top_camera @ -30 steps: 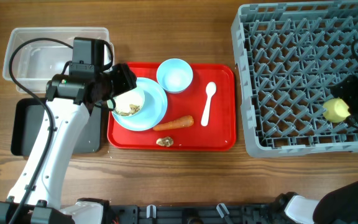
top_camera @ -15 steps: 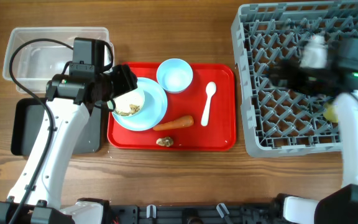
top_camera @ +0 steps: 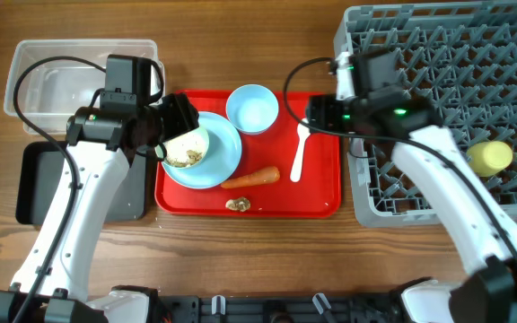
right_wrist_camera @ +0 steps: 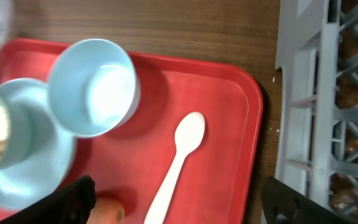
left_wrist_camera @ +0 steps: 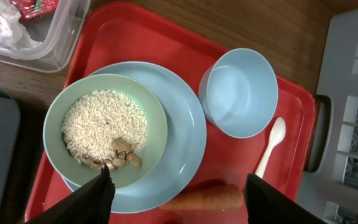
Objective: Sort waste into correct bins and load items into the dishwasher rack
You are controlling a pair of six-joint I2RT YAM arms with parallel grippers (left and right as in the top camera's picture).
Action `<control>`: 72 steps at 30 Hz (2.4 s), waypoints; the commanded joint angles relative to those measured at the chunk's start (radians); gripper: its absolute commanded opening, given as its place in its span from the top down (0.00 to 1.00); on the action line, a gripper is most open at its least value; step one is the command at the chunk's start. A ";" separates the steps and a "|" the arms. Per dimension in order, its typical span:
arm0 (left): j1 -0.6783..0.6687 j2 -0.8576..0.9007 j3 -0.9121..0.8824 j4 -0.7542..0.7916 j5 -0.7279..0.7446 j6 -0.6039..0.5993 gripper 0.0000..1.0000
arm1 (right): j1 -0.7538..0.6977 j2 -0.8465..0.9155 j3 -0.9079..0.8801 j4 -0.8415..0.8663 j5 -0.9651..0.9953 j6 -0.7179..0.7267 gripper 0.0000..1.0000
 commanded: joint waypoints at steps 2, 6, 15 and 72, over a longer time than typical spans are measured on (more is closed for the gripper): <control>0.000 0.007 0.010 -0.001 -0.013 0.023 0.31 | 0.054 0.132 0.017 0.049 0.145 0.158 0.13; 0.000 0.007 0.010 -0.001 -0.013 0.023 0.31 | 0.086 0.240 0.017 0.088 0.145 0.198 0.14; 0.000 0.007 0.010 -0.001 -0.013 0.023 0.31 | 0.118 0.420 0.017 0.158 0.217 0.280 0.15; 0.000 0.008 0.010 -0.016 -0.013 0.023 0.31 | 0.117 0.482 0.003 0.225 0.235 0.272 0.48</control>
